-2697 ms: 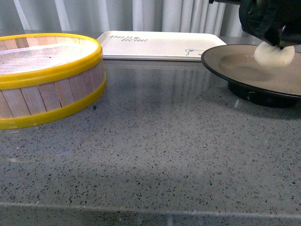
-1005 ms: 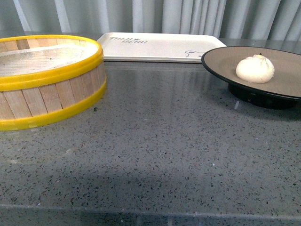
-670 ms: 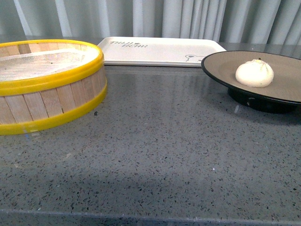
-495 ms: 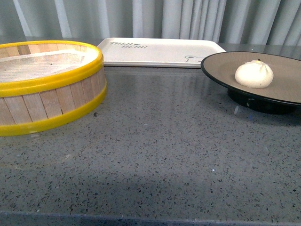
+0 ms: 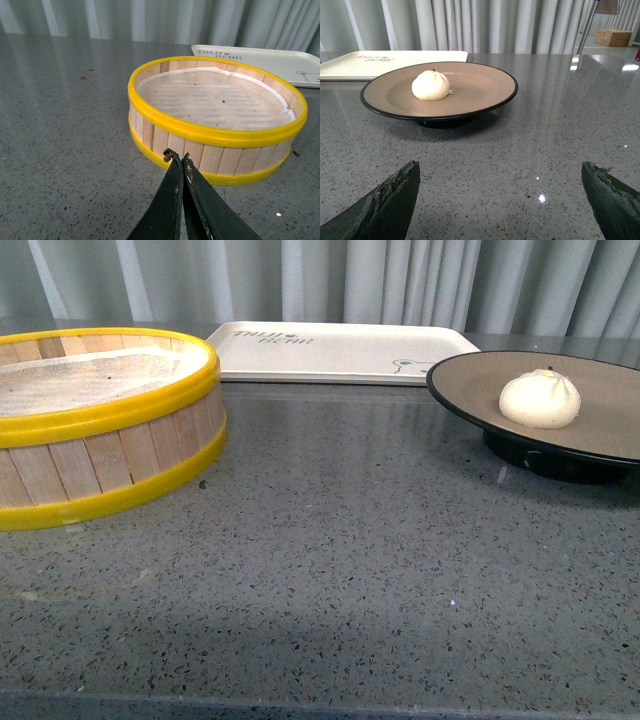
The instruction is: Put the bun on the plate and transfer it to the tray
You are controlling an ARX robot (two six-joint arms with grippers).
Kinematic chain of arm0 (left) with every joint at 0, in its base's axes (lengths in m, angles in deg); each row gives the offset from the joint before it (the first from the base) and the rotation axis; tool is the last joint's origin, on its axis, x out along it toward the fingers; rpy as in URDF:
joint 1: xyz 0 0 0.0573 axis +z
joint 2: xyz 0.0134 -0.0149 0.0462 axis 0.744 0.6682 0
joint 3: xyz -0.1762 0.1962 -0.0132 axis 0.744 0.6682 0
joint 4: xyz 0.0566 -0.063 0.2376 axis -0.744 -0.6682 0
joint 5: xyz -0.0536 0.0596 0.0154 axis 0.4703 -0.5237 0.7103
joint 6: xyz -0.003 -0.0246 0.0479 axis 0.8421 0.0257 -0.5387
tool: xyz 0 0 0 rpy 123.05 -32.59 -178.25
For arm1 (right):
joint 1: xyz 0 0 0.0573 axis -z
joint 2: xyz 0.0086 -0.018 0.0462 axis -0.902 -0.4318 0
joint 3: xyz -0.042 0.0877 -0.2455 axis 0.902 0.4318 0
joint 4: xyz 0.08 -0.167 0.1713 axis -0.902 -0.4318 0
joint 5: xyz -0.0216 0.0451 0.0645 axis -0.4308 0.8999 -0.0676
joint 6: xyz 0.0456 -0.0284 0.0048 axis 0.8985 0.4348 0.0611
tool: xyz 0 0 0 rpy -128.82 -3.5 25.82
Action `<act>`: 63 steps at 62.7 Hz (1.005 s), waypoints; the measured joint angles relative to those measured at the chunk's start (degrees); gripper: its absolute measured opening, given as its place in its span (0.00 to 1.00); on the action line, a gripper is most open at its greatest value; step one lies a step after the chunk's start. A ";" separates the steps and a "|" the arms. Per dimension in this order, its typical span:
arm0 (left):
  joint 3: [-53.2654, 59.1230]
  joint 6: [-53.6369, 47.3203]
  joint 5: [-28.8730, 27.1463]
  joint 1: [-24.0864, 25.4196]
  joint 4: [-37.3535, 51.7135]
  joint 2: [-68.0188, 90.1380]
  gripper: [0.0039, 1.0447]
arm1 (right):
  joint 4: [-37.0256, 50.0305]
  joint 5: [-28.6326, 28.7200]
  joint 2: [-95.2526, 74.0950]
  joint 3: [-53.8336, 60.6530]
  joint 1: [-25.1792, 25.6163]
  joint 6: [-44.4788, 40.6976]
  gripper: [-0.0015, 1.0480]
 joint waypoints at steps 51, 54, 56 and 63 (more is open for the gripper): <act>6.32 0.00 -4.61 -5.22 -6.67 -14.91 0.04 | 0.00 0.00 0.00 0.00 0.00 0.00 0.92; 6.32 0.00 -4.61 -5.22 -7.37 -15.52 0.04 | 0.00 0.00 0.00 0.00 0.00 0.00 0.92; 6.34 0.00 -4.61 -5.22 -7.76 -15.87 0.04 | 0.00 0.00 0.00 0.00 0.00 0.00 0.92; 6.32 0.00 -4.46 -5.22 -16.00 -22.10 0.04 | 0.00 0.00 0.00 0.00 0.00 0.00 0.92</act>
